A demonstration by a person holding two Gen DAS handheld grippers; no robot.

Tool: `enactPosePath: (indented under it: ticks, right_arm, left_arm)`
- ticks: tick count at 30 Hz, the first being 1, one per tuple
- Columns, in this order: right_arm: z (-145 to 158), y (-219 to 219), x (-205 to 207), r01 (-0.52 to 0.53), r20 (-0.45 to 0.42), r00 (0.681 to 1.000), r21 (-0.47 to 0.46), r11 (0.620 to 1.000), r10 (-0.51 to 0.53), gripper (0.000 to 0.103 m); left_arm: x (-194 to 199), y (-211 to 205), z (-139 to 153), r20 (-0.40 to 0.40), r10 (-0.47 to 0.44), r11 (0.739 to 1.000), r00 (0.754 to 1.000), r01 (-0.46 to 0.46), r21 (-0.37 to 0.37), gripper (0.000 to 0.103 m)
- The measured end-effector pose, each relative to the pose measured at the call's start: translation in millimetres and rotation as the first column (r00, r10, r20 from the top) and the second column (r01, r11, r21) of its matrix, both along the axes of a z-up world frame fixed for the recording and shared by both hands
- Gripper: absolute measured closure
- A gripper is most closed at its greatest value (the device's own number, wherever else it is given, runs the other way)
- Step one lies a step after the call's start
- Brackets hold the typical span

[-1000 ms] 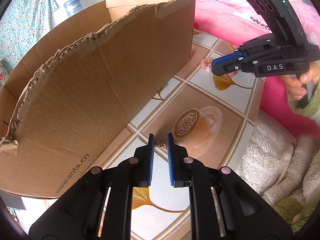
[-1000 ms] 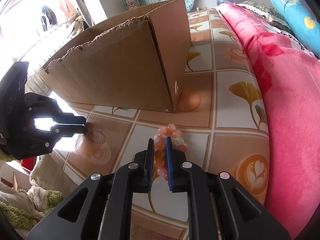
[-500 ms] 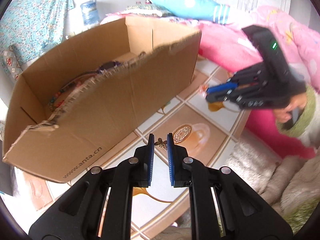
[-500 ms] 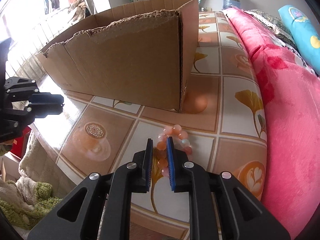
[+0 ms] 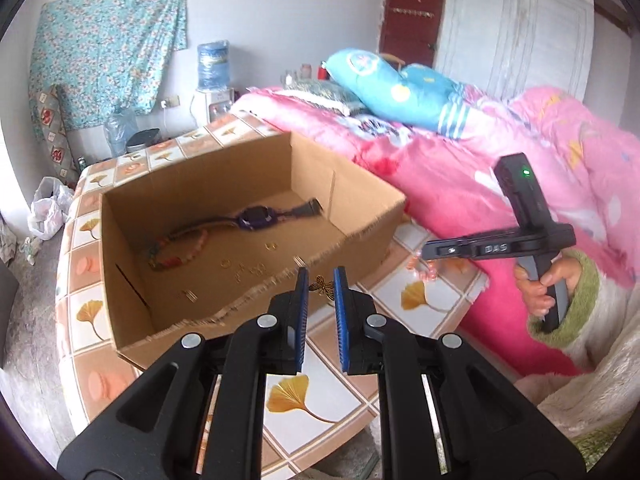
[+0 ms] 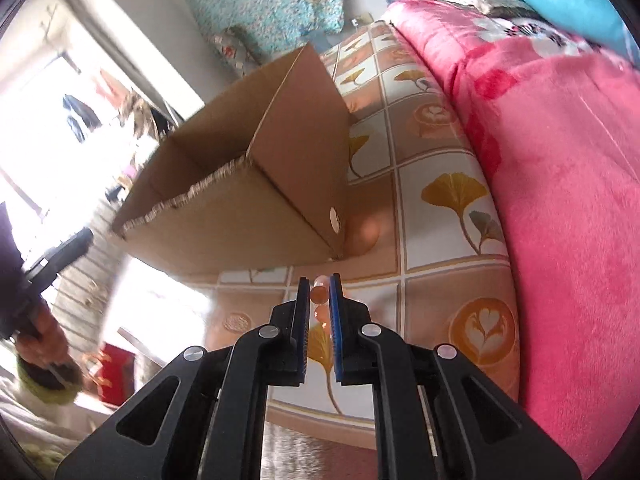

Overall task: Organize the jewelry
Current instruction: 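Carry the gold earring and pink bracelet over the box with both tools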

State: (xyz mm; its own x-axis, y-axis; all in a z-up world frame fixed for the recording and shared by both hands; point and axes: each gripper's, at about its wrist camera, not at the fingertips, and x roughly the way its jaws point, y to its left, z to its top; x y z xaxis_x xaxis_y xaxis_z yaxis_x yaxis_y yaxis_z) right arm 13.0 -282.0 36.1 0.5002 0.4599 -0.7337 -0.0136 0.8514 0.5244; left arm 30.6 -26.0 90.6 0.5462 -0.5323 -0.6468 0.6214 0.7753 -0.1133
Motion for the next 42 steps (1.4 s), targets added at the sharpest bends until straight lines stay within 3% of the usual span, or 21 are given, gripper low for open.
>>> enactPosePath:
  ticks: [3,7,10,13,16,20,25,28,31,36,38,42]
  right_arm:
    - [19,-19,1,0.059,0.045,0.997,0.122,0.991,-0.065,0.093]
    - [58,-23,13,0.061,0.148,0.986,0.147,0.987,-0.083,0.093]
    - [89,-20,33,0.009,0.226,0.973,0.155,0.988,-0.044,0.093]
    - [108,-7,62,-0.067,0.262,0.965,0.140,0.988,0.029,0.093]
    - [109,11,94,-0.148,0.235,0.965,0.116,0.982,0.117,0.093]
    - [95,44,127,-0.242,0.135,0.963,0.058,0.969,0.233,0.093]
    - [65,76,154,-0.356,-0.042,0.934,-0.062,0.932,0.354,0.093]
    - [55,91,161,-0.401,-0.109,0.915,-0.165,0.901,0.388,0.093]
    - [51,96,167,-0.429,-0.143,0.902,-0.211,0.878,0.407,0.093]
    - [51,98,176,-0.437,-0.179,0.899,-0.275,0.857,0.401,0.093]
    - [52,102,177,-0.443,-0.189,0.896,-0.327,0.835,0.402,0.093]
    - [48,109,174,-0.469,-0.229,0.883,-0.369,0.802,0.410,0.093]
  left_arm:
    - [17,6,11,0.003,0.032,0.999,0.999,-0.032,0.001,0.091]
    - [47,14,17,-0.047,0.040,0.999,0.998,-0.040,0.002,0.091]
    - [84,15,7,-0.178,0.044,0.999,0.983,-0.039,0.032,0.091]
    - [125,12,-18,-0.341,0.058,0.996,0.938,-0.033,0.077,0.091]
    - [155,8,-47,-0.467,0.071,0.989,0.881,-0.002,0.146,0.091]
    - [178,6,-80,-0.584,0.099,0.975,0.806,0.039,0.218,0.091]
    - [185,0,-95,-0.606,0.123,0.956,0.786,0.071,0.286,0.091]
    - [185,1,-96,-0.615,0.134,0.957,0.777,0.059,0.284,0.088]
    - [179,7,-85,-0.593,0.130,0.968,0.795,0.027,0.249,0.081]
    - [153,25,-41,-0.441,0.138,0.981,0.887,-0.061,0.185,0.059]
    - [138,38,-25,-0.378,0.160,0.983,0.912,-0.110,0.149,0.052]
    - [114,70,0,-0.262,0.261,0.965,0.929,-0.255,0.056,0.035]
